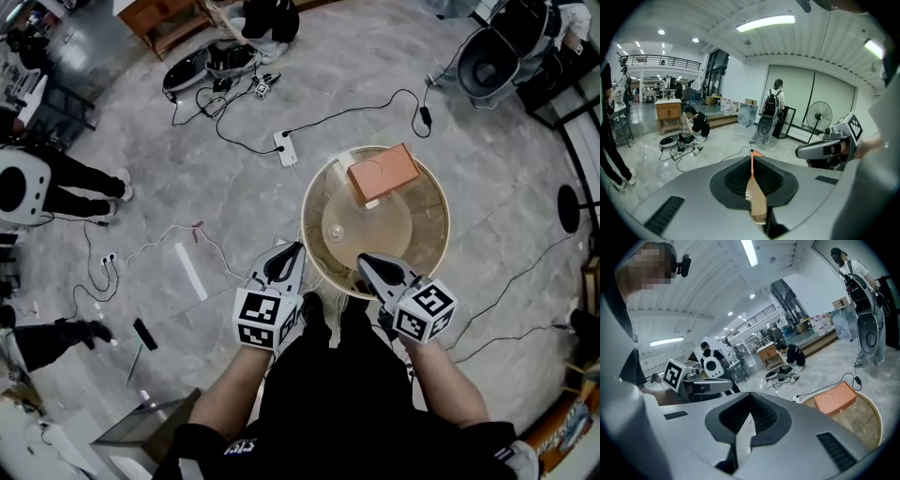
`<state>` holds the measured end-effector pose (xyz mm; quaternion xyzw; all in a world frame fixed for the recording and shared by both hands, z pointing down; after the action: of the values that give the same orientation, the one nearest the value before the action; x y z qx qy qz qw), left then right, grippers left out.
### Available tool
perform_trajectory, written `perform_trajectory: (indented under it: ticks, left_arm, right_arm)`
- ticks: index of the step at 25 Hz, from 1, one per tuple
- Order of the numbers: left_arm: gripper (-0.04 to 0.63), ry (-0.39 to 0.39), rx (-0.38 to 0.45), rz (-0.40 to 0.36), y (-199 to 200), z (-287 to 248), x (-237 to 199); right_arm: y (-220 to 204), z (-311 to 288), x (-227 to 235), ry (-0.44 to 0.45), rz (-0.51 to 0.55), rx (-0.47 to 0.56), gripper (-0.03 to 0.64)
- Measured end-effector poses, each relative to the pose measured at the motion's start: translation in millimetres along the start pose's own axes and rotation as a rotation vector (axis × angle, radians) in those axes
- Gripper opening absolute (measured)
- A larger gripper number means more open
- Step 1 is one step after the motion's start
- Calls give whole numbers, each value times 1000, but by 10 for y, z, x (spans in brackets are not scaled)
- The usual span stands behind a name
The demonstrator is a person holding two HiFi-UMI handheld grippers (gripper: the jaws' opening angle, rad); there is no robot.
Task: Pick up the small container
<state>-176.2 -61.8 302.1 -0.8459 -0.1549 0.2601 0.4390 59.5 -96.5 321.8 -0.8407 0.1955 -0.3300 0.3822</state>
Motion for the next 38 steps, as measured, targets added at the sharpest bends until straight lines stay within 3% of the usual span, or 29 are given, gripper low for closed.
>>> perform_trajectory:
  ticks: [18, 27, 31, 34, 38]
  left_arm:
    - [28, 2, -51, 91, -904, -1015, -541]
    - [28, -8, -61, 117, -1612, -1437, -777]
    - [29, -36, -36, 90, -1963, -1576, -906]
    - [29, -71, -15, 24, -2170, -1671, -1005]
    - [31, -56, -21, -5, -2377, -1836, -1151]
  right_arm:
    - [-775, -621, 641, -10, -44, -121, 14]
    - [-1345, -1112, 902, 18, -59, -177, 14]
    - [-1654, -1386, 988, 23, -79, -198, 14]
    - [-1804, -1515, 986, 29, -102, -199, 14]
    - [-1936, -1610, 981, 63, -57, -233, 14]
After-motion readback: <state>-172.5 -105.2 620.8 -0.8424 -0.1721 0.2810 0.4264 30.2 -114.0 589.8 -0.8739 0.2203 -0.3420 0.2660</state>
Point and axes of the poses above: the fingertips, and each gripper's own axes: z backward along the fingers, x to its right, y out of its top, the point moved 10 cm from there along z, backward along the fingers, and after that the axes turned 14 degrees about -y, right-handed, at the moved point
